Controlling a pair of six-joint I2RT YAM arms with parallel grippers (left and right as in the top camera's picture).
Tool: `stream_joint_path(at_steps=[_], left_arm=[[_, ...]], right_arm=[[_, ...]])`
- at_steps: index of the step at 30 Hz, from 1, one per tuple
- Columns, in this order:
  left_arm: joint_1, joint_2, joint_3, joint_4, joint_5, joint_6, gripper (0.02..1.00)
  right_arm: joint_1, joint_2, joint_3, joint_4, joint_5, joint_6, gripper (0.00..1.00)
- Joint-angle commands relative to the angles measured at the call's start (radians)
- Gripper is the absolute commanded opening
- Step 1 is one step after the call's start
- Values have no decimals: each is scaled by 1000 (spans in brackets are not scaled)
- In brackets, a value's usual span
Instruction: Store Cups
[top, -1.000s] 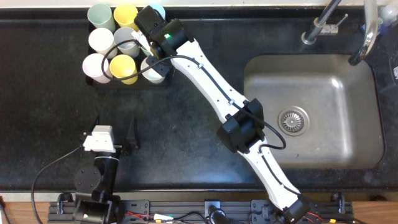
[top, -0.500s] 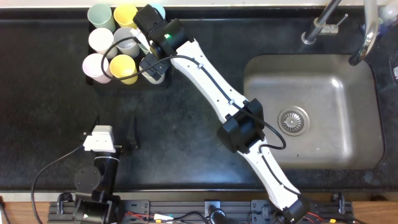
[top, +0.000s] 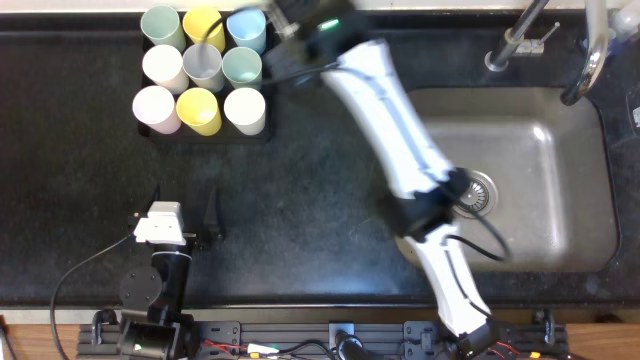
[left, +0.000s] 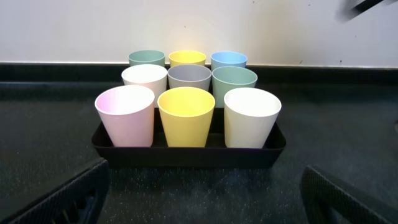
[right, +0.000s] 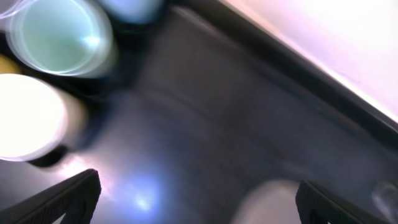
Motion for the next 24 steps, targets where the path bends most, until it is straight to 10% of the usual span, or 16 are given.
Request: stream_joint_path(at_steps=[1, 15, 24], left_arm=[[-4, -9, -3, 2, 7, 21, 998], [-4, -9, -3, 2, 7, 21, 998], [-4, -9, -3, 2, 7, 21, 998]], right_arm=[[-194, -198, 27, -46, 53, 50, 998], [-372, -1040, -1061, 43, -134, 93, 998], [-382, -1893, -2248, 1107, 11, 60, 998]])
